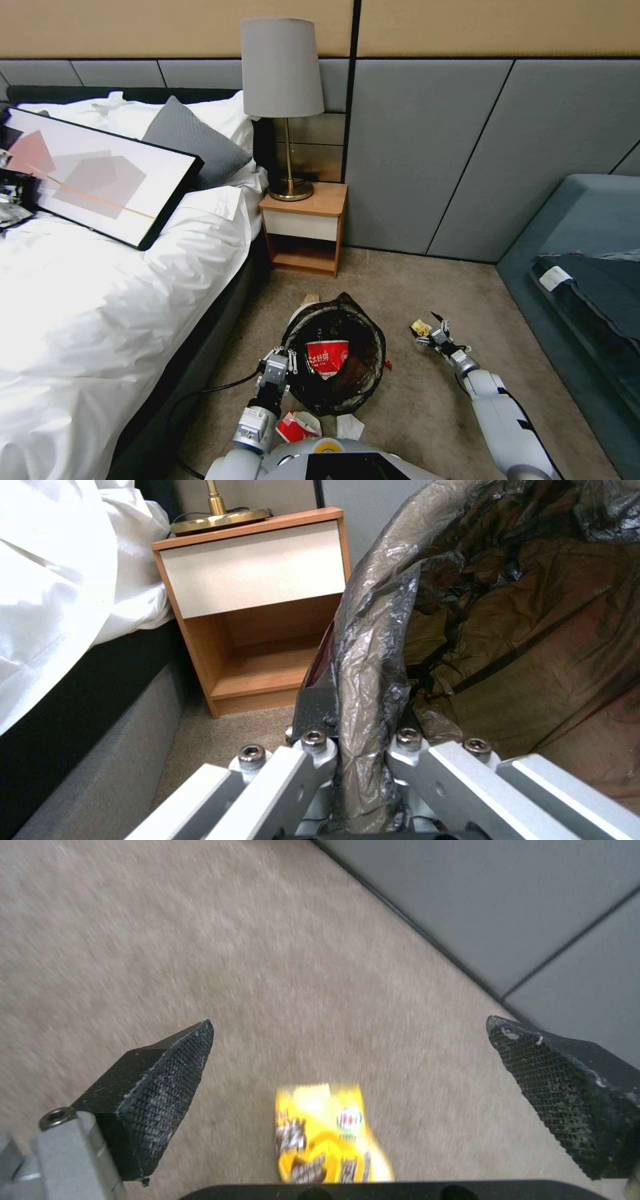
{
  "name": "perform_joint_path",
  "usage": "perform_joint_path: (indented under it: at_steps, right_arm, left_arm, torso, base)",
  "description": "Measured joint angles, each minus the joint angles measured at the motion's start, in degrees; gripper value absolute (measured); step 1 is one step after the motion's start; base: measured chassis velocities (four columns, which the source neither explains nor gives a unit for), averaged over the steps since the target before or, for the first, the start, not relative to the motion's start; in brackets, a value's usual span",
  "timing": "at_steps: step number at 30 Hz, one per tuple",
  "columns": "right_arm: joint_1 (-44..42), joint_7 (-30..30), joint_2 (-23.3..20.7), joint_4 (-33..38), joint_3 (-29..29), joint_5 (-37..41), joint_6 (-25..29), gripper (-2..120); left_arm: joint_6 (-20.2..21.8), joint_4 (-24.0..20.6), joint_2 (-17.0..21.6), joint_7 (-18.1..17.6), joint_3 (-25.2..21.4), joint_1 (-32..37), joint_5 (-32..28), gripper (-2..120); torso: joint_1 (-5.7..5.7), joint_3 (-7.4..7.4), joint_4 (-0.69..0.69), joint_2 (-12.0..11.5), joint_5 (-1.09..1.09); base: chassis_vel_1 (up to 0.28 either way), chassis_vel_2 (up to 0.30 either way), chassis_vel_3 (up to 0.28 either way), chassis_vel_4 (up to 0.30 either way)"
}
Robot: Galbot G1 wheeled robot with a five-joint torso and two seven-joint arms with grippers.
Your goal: Pick up the trash bin, then pick up the garbage from the floor and place it into the trash bin.
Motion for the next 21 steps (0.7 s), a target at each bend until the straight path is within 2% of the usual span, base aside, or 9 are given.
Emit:
perform_joint_path:
  at_steps: [10,21]
  right_arm:
    - [5.94,2.98,0.51,-10.94,-0.07,-1.32,-0.03,100]
    - [8.73,5.47,2.40,-16.18,-0.52,0.14,-2.21,100]
  left_arm:
    - [-0.10,0.06,0.01,-0.03,-0.18,0.00,0.00,1]
    - [-0.34,0.06,-0.02,-0.02,-0.33,0.13,0.00,1]
  torso:
    - [0.00,0.00,0.00,0.00,0.00]
    - [0.00,0.00,0.01,0.00,0.00]
  base:
    - [0.000,0.000,0.000,0.000]
    - [0.000,0.000,0.000,0.000]
